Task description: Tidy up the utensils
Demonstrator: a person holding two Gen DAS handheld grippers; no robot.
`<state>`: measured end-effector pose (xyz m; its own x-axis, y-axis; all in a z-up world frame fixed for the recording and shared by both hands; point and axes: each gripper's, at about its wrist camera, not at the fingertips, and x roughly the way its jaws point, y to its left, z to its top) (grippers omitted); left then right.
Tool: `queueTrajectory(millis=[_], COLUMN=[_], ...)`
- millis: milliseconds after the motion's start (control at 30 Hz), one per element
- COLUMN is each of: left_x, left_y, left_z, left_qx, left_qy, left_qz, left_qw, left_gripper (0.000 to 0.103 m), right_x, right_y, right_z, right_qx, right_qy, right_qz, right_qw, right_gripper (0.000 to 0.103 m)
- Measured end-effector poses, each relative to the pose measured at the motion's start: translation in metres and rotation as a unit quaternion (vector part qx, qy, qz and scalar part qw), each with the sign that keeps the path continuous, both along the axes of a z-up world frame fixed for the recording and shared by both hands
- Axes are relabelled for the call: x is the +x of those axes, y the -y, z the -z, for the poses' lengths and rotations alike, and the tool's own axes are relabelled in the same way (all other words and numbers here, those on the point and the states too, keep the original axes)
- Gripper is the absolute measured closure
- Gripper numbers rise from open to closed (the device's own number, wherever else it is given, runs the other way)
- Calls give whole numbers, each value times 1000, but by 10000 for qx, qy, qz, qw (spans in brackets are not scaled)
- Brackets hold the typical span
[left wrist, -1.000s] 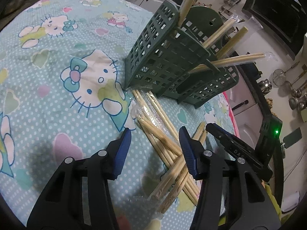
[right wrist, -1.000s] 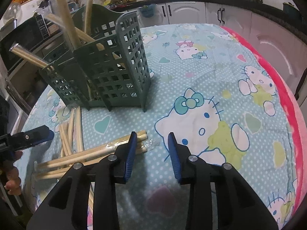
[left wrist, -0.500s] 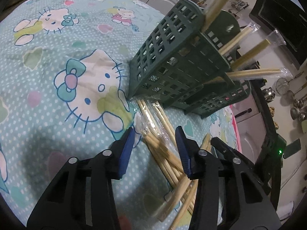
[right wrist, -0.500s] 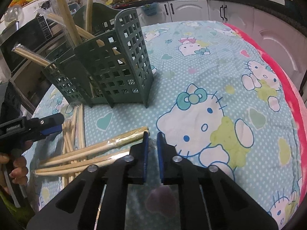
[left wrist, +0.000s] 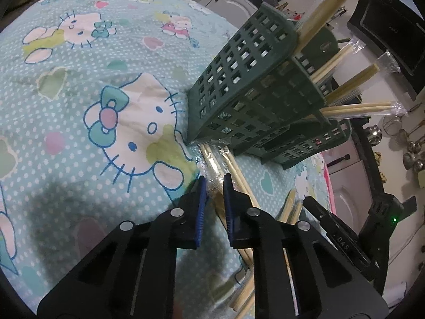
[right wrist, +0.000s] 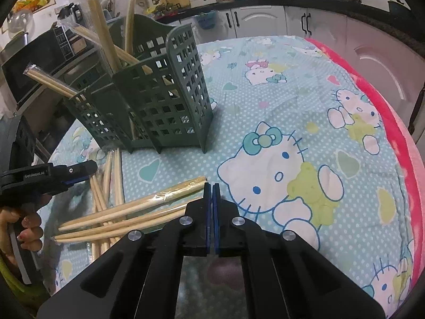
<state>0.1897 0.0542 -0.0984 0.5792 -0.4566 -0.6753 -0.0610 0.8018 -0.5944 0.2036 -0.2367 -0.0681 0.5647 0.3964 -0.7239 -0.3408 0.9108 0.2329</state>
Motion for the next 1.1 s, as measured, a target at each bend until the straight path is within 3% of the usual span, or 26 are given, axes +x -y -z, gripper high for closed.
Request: queueTrajectory(millis=[767, 1100], left_x=[-37, -50], left_y=[-8, -9], left_z=[-62, -83], left_qx=[226, 123], left_qy=[935, 1198], left_qz=[59, 110], left_qw=[9953, 9927], left_gripper=[99, 101], right_x=[-37, -50], right_y=[-31, -41], right_z=[-72, -91], right_qx=[242, 280], right_qy=[850, 1082], right_qz=[-436, -583], right_qw=[9951, 9920], right_gripper=[101, 102])
